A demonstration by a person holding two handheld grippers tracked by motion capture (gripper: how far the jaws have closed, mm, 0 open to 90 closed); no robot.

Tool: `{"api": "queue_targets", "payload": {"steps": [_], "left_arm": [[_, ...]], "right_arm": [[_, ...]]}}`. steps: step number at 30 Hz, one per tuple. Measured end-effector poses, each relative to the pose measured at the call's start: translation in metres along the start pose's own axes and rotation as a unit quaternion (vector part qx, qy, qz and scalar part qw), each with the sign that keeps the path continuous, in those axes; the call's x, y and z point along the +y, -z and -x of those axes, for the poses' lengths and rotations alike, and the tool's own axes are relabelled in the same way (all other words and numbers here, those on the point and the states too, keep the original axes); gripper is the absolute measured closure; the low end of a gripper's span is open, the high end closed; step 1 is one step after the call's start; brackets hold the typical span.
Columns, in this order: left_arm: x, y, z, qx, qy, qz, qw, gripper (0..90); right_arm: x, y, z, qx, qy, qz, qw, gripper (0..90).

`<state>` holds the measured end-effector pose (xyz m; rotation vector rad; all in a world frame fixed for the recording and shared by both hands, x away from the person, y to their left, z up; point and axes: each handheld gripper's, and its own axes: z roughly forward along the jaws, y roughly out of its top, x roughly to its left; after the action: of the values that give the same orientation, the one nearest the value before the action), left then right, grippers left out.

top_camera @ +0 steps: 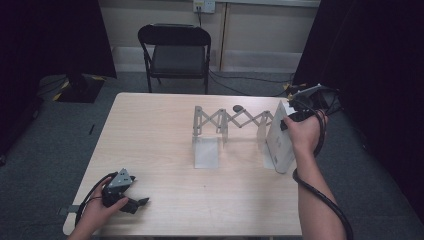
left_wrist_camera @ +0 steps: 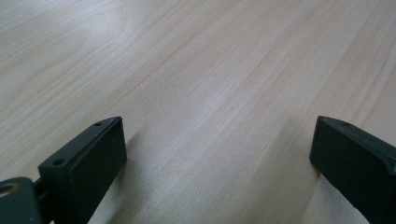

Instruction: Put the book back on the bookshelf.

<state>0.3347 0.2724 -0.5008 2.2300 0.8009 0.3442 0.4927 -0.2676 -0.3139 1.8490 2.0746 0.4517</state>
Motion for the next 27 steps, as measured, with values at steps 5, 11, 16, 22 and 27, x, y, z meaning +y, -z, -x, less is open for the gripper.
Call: {"api": "queue_targets", "payload": {"steps": [5,11,16,22,27], "left_arm": [[0.0000,0.0000,0.0000,0.000,0.000,0.000,1.0000,3.4],[0.0000,0.0000,0.0000,0.000,0.000,0.000,1.0000,3.4],[0.0000,0.0000,0.0000,0.000,0.000,0.000,1.0000,3.4],[0.0000,0.0000,0.0000,0.000,0.000,0.000,1.0000,3.4],[0.0000,-0.0001,0.0001,-0.002,0.001,0.000,1.0000,3.4]], "right_arm": [[-0.0001,-0.0002,0.0009,0.002,0.000,0.000,1.0000,50.8],[-0.0002,0.0001,0.0005,-0.002,0.000,0.002,1.0000,49.1],[-0.0001,0.0023,0.0002,-0.006,-0.003,0.001,1.0000,46.5],[-0.0018,0.0047,0.0022,0.000,-0.003,0.006,1.0000,45.4],[-0.0032,0.0064,0.0041,0.002,-0.003,0.007,1.0000,41.5]]}}
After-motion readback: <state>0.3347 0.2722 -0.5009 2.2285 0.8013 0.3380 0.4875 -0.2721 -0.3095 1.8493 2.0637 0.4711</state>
